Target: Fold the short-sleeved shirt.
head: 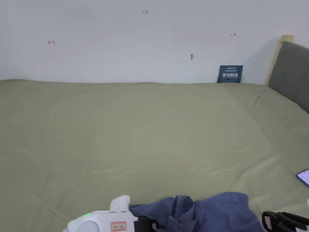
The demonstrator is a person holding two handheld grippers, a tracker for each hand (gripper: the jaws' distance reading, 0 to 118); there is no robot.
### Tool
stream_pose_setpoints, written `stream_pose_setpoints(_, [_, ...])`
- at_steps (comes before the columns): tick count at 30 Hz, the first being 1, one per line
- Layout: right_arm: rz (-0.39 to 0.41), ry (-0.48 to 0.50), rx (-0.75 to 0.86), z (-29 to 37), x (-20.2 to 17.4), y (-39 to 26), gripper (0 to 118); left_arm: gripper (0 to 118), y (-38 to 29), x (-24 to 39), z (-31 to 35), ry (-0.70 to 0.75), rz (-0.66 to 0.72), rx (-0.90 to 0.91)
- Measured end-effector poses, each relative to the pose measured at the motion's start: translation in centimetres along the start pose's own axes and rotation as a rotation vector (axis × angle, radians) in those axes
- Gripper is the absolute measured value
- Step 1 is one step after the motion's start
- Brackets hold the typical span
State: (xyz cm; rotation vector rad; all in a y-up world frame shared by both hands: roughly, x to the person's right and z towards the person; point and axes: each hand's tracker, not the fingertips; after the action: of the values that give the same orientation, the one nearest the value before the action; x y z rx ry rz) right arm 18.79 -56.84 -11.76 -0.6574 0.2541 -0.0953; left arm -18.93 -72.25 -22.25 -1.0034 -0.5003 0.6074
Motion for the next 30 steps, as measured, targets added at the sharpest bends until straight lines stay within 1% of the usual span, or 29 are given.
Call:
stream_pose_setpoints(1, [0.001, 0.002, 0.003, 0.2, 0.0, 0.0, 0, 0, -0.6, 1.0, -0.5, -0.009, -0.018, -0.01])
stream_pose_setpoints(3, [0.007, -0.003, 0.005, 0.5, -0.2, 0.0, 0, 0, -2.2, 3.0, -2.0, -0.032, -0.114, -0.047])
stream_pose_setpoints(5, [0.01, -0.003, 0.009, 0.7, -0.4, 0.0, 0, 0, -3.6, 4.7, -3.3, -0.064, -0.173, -0.085])
stream_pose_setpoints(6, [0.011, -0.001, 0.01, 0.7, -0.5, 0.0, 0, 0, -4.4, 5.0, -4.3, -0.091, -0.182, -0.098])
stream_pose_setpoints(7, [0.012, 0.003, 0.01, 0.8, -0.6, 0.0, 0, 0, -5.0, 5.2, -5.5, -0.119, -0.159, -0.14])
stream_pose_setpoints(8, [0.013, 0.005, 0.011, 0.9, -0.7, -0.1, 0, 0, -5.5, 5.4, -6.5, -0.122, -0.147, -0.172])
stream_pose_setpoints(9, [0.015, 0.006, 0.01, 0.9, -0.8, -0.1, 0, 0, -5.7, 5.6, -6.9, -0.107, -0.152, -0.162])
stream_pose_setpoints(11, [0.023, 0.007, 0.005, 1.1, -0.9, -0.1, 0, 0, -5.6, 6.0, -5.8, -0.105, -0.176, -0.098])
stream_pose_setpoints(13, [0.027, -0.001, 0.004, 1.3, -0.8, -0.2, 0, 0, -4.1, 5.8, -3.6, -0.223, -0.128, -0.059])
stream_pose_setpoints(14, [0.026, -0.003, 0.002, 1.3, -0.7, -0.2, 0, 0, -3.1, 5.6, -2.0, -0.241, -0.118, -0.025])
stream_pose_setpoints(15, [0.023, -0.006, 0.0, 1.3, -0.7, -0.2, 0, 3, -2.2, 5.2, -0.4, -0.244, -0.122, 0.013])
stream_pose_setpoints(16, [0.02, -0.008, -0.001, 1.1, -0.6, -0.1, 0, 14, -1.3, 4.5, 1.3, -0.242, -0.122, 0.042])
stream_pose_setpoints(18, [0.015, -0.006, 0.0, 0.8, -0.7, -0.2, 0, 77, 0.9, 1.9, 4.5, -0.233, -0.085, 0.057])
stream_pose_setpoints(19, [0.013, 0.001, -0.002, 0.6, -0.8, -0.2, 0, 101, 1.5, 0.5, 5.5, -0.219, -0.065, 0.055])
stream_pose_setpoints(20, [0.012, 0.008, -0.007, 0.2, -0.9, -0.2, 0, 107, 2.1, -1.0, 6.3, -0.18, -0.036, 0.049])
stream_pose_setpoints(22, [0.018, 0.017, -0.014, -0.3, -1.2, -0.3, 0, 107, 2.8, -3.9, 7.3, -0.107, 0.036, 0.043])
stream_pose_setpoints(25, [0.024, 0.038, -0.021, -0.6, -1.6, -0.2, 0, 107, 2.4, -7.2, 6.7, -0.07, 0.199, 0.006])
stream_pose_setpoints(26, [0.025, 0.042, -0.02, -0.6, -1.8, -0.2, 0, 107, 1.8, -8.0, 6.3, -0.082, 0.259, -0.002])
stream_pose_setpoints(28, [0.028, 0.044, -0.022, -0.6, -1.9, -0.1, 0, 107, 0.6, -8.8, 5.2, -0.091, 0.318, -0.024])
stream_pose_setpoints(30, [0.03, 0.041, -0.021, -0.7, -2.0, 0.0, 0, 107, -0.5, -8.1, 4.2, -0.161, 0.292, 0.016])
